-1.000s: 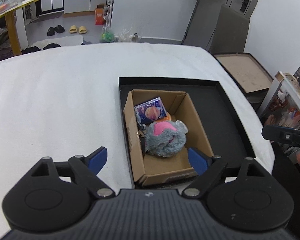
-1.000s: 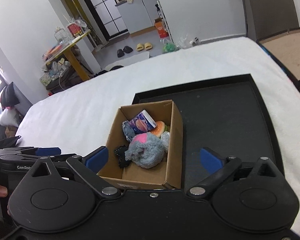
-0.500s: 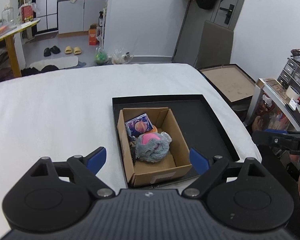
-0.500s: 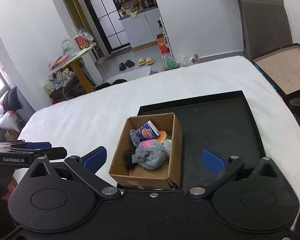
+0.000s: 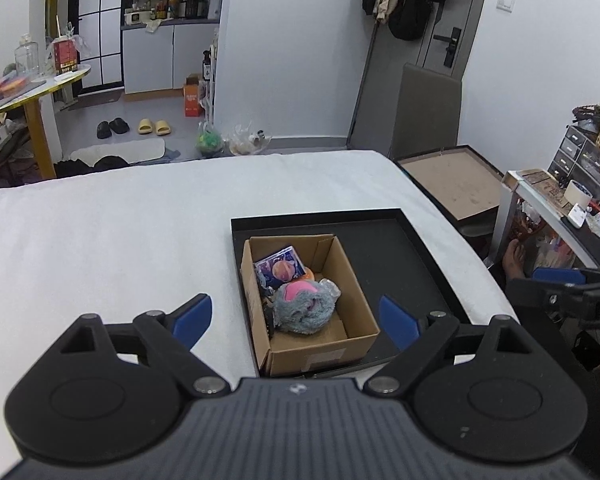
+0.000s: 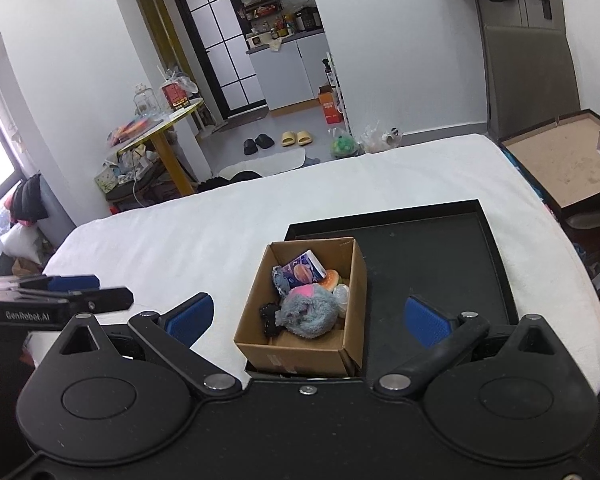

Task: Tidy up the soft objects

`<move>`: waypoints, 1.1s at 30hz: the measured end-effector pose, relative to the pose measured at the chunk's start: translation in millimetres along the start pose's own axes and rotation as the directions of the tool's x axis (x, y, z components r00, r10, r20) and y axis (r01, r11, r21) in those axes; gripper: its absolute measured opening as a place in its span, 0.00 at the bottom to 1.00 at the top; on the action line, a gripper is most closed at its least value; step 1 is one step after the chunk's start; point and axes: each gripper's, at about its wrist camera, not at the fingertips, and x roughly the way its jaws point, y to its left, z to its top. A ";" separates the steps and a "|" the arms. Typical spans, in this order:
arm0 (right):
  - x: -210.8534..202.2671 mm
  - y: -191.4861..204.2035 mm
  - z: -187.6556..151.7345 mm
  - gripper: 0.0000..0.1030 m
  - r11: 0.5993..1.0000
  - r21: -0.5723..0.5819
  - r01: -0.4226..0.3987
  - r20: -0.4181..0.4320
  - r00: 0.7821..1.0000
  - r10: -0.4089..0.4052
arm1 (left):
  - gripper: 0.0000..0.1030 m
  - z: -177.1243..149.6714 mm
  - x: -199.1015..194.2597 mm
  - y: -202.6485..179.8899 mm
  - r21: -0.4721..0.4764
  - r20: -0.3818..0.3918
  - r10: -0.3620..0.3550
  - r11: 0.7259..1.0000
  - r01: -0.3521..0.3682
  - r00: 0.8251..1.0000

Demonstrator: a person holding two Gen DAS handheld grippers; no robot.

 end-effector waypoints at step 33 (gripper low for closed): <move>-39.8 17.0 -22.7 1.00 0.987 -0.034 0.159 0.004 0.987 -0.159 | 0.88 -15.6 -25.4 -30.6 0.016 0.054 0.071 0.997 -0.072 0.996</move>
